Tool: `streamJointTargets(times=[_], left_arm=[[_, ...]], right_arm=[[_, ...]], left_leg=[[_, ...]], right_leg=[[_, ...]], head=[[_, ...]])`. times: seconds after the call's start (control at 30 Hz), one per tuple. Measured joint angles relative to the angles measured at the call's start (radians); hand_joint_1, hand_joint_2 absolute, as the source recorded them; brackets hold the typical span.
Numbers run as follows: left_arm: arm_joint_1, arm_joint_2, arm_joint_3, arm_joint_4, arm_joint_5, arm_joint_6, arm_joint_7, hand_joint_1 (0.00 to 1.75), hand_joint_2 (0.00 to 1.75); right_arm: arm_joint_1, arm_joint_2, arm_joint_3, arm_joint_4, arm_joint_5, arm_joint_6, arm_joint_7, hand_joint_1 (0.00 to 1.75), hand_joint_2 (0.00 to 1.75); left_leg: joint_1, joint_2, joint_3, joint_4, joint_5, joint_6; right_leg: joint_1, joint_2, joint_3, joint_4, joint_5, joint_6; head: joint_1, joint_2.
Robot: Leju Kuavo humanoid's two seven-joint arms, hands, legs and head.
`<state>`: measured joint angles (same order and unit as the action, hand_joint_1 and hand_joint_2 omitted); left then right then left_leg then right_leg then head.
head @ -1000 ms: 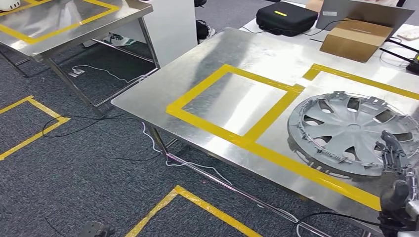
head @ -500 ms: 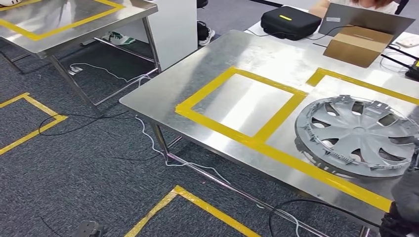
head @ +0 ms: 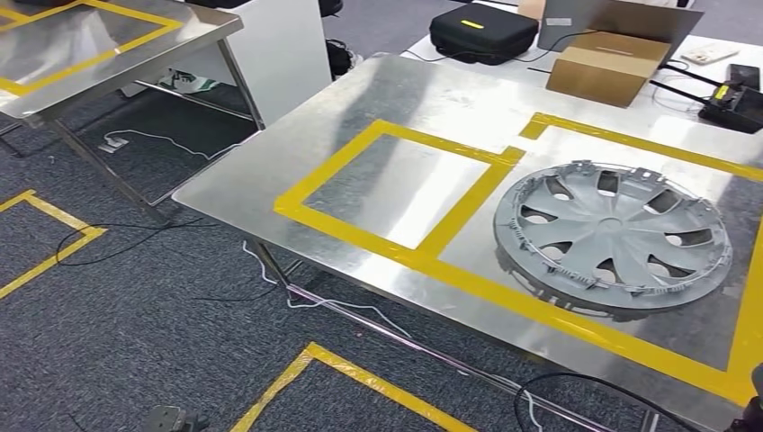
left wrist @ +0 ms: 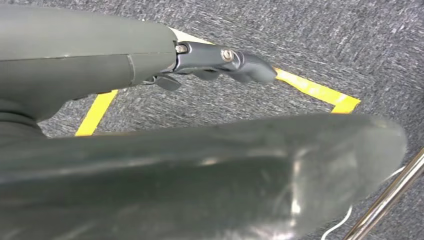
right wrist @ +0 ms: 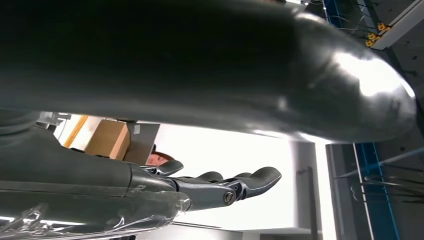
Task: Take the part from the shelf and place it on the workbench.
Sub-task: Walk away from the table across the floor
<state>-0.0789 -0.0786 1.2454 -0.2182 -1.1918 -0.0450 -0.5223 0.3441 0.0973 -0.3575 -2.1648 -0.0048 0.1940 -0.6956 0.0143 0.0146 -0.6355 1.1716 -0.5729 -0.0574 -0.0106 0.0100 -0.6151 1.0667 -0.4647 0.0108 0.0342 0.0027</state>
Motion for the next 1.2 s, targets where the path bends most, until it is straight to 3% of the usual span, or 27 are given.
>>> streamJointTargets(times=[0.07, 0.1, 0.17, 0.23, 0.3, 0.4, 0.47, 0.53, 0.57, 0.6, 0.63, 0.67, 0.73, 0.8, 0.93, 1.0, 1.07, 1.1, 1.13, 1.2], left_arm=[[0.002, -0.001, 0.004, 0.000, 0.006, 0.000, 0.000, 0.00, 0.00], [0.004, -0.001, 0.006, 0.000, 0.009, 0.000, -0.001, 0.00, 0.00], [0.006, -0.001, 0.010, 0.000, 0.014, 0.000, -0.001, 0.00, 0.00], [0.006, -0.001, 0.014, 0.000, 0.017, 0.001, -0.002, 0.00, 0.00], [0.006, -0.002, 0.018, 0.000, 0.018, 0.002, -0.003, 0.00, 0.00], [0.005, -0.006, 0.022, 0.000, 0.018, 0.003, -0.003, 0.00, 0.00], [0.006, -0.008, 0.024, 0.000, 0.019, 0.003, -0.003, 0.00, 0.00], [0.008, -0.008, 0.027, 0.000, 0.021, 0.004, -0.003, 0.00, 0.00], [0.010, -0.009, 0.029, 0.000, 0.022, 0.004, -0.003, 0.00, 0.00], [0.011, -0.009, 0.030, 0.000, 0.023, 0.005, -0.004, 0.00, 0.00], [0.011, -0.010, 0.031, 0.000, 0.024, 0.007, -0.004, 0.00, 0.00], [0.011, -0.011, 0.032, 0.000, 0.025, 0.008, -0.005, 0.00, 0.00], [0.011, -0.013, 0.034, 0.000, 0.027, 0.010, -0.007, 0.00, 0.00], [0.011, -0.014, 0.036, 0.000, 0.029, 0.011, -0.008, 0.00, 0.00], [0.009, -0.019, 0.038, 0.000, 0.031, 0.011, -0.009, 0.00, 0.00], [0.010, -0.022, 0.041, 0.000, 0.032, 0.012, -0.009, 0.00, 0.00], [0.012, -0.026, 0.046, 0.000, 0.035, 0.013, -0.008, 0.00, 0.00], [0.013, -0.027, 0.049, 0.000, 0.036, 0.014, -0.008, 0.00, 0.00], [0.014, -0.028, 0.051, 0.000, 0.039, 0.015, -0.008, 0.00, 0.00], [0.014, -0.027, 0.055, 0.000, 0.044, 0.015, -0.009, 0.00, 0.00]], right_arm=[[0.010, 0.016, -0.015, -0.013, 0.001, 0.022, 0.000, 0.00, 0.00], [0.016, 0.027, -0.027, -0.020, 0.000, 0.038, 0.000, 0.00, 0.00], [0.025, 0.054, -0.061, -0.034, -0.003, 0.080, 0.000, 0.00, 0.00], [0.028, 0.083, -0.104, -0.046, -0.007, 0.126, 0.000, 0.00, 0.00], [0.028, 0.111, -0.150, -0.056, -0.008, 0.163, 0.000, 0.00, 0.00], [0.029, 0.138, -0.204, -0.064, -0.008, 0.185, 0.000, 0.00, 0.00], [0.027, 0.148, -0.228, -0.069, -0.005, 0.191, 0.000, 0.00, 0.00], [0.024, 0.162, -0.250, -0.072, 0.002, 0.209, 0.000, 0.00, 0.00], [0.024, 0.170, -0.263, -0.071, 0.004, 0.223, 0.000, 0.00, 0.00], [0.024, 0.178, -0.277, -0.071, 0.006, 0.237, 0.000, 0.00, 0.00], [0.024, 0.185, -0.294, -0.071, 0.006, 0.250, 0.000, 0.00, 0.00], [0.023, 0.192, -0.312, -0.070, 0.006, 0.259, 0.000, 0.00, 0.00], [0.023, 0.201, -0.347, -0.068, 0.003, 0.273, 0.000, 0.00, 0.00], [0.023, 0.208, -0.385, -0.062, 0.004, 0.285, 0.001, 0.00, 0.00], [0.023, 0.221, -0.475, -0.039, 0.012, 0.294, 0.007, 0.00, 0.00], [0.022, 0.227, -0.508, -0.020, 0.017, 0.290, 0.011, 0.00, 0.00], [0.023, 0.231, -0.527, 0.004, 0.024, 0.276, 0.013, 0.00, 0.00], [0.025, 0.233, -0.532, 0.017, 0.031, 0.266, 0.014, 0.00, 0.00], [0.026, 0.235, -0.537, 0.030, 0.037, 0.254, 0.014, 0.00, 0.00], [0.029, 0.238, -0.542, 0.055, 0.050, 0.232, 0.014, 0.00, 0.00]], left_leg=[[-0.001, -0.004, -0.057, 0.111, -0.041, 0.000], [-0.001, -0.005, -0.069, 0.129, -0.037, 0.002], [-0.002, -0.010, -0.038, 0.061, 0.020, 0.009], [-0.001, -0.036, 0.027, -0.069, 0.077, 0.018], [-0.002, -0.056, 0.061, -0.139, 0.090, 0.025], [-0.002, -0.042, 0.065, -0.152, 0.094, 0.039], [0.002, -0.028, 0.067, -0.158, 0.099, 0.050], [0.000, -0.014, 0.067, -0.158, 0.099, 0.055], [-0.001, -0.007, 0.067, -0.158, 0.098, 0.056], [-0.002, 0.000, 0.068, -0.158, 0.097, 0.056], [-0.002, 0.007, 0.070, -0.157, 0.096, 0.056], [-0.001, 0.013, 0.073, -0.157, 0.094, 0.054], [-0.004, 0.022, 0.080, -0.157, 0.089, 0.047], [-0.008, 0.028, 0.086, -0.157, 0.086, 0.037], [-0.005, 0.029, 0.086, -0.151, 0.074, 0.013], [-0.004, 0.009, 0.049, -0.072, 0.024, 0.007], [-0.004, -0.001, -0.014, 0.054, -0.033, 0.005], [-0.004, -0.003, -0.035, 0.093, -0.041, 0.005], [-0.004, -0.004, -0.041, 0.099, -0.029, 0.006], [-0.004, -0.013, -0.001, 0.010, 0.038, 0.011]], right_leg=[[0.001, 0.013, 0.000, 0.000, 0.000, -0.002], [0.002, 0.020, 0.000, 0.000, 0.000, -0.003], [0.002, 0.035, 0.001, 0.000, 0.001, -0.001], [0.003, 0.049, 0.000, 0.001, 0.001, 0.003], [0.003, 0.060, -0.002, -0.001, 0.004, 0.014], [0.001, 0.068, -0.005, -0.009, 0.008, 0.032], [0.002, 0.042, -0.028, 0.041, -0.028, 0.041], [0.002, 0.011, -0.083, 0.164, -0.095, 0.049], [0.001, 0.004, -0.109, 0.221, -0.117, 0.052], [0.001, 0.001, -0.122, 0.251, -0.123, 0.054], [0.001, -0.002, -0.115, 0.241, -0.108, 0.055], [0.001, -0.007, -0.089, 0.193, -0.079, 0.055], [0.002, -0.030, -0.015, 0.057, -0.023, 0.053], [0.005, -0.041, 0.022, -0.013, -0.007, 0.041], [0.004, -0.017, 0.022, -0.023, 0.000, 0.013], [0.000, -0.006, 0.024, -0.028, 0.004, 0.004], [0.000, 0.008, 0.022, -0.028, 0.005, 0.001], [0.000, 0.016, 0.022, -0.028, 0.005, 0.000], [0.000, 0.025, 0.022, -0.028, 0.005, 0.001], [-0.001, 0.043, 0.024, -0.028, 0.006, 0.003]], head=[[-0.001, 0.000], [-0.001, 0.000], [-0.002, 0.000], [-0.002, 0.000], [-0.002, 0.000], [-0.002, 0.000], [0.003, 0.000], [0.008, 0.000], [0.008, 0.000], [0.008, 0.000], [0.008, 0.000], [0.008, 0.000], [0.008, 0.000], [0.008, 0.000], [0.006, 0.000], [0.002, 0.000], [0.001, 0.000], [0.000, 0.000], [0.000, 0.000], [0.000, 0.000]])
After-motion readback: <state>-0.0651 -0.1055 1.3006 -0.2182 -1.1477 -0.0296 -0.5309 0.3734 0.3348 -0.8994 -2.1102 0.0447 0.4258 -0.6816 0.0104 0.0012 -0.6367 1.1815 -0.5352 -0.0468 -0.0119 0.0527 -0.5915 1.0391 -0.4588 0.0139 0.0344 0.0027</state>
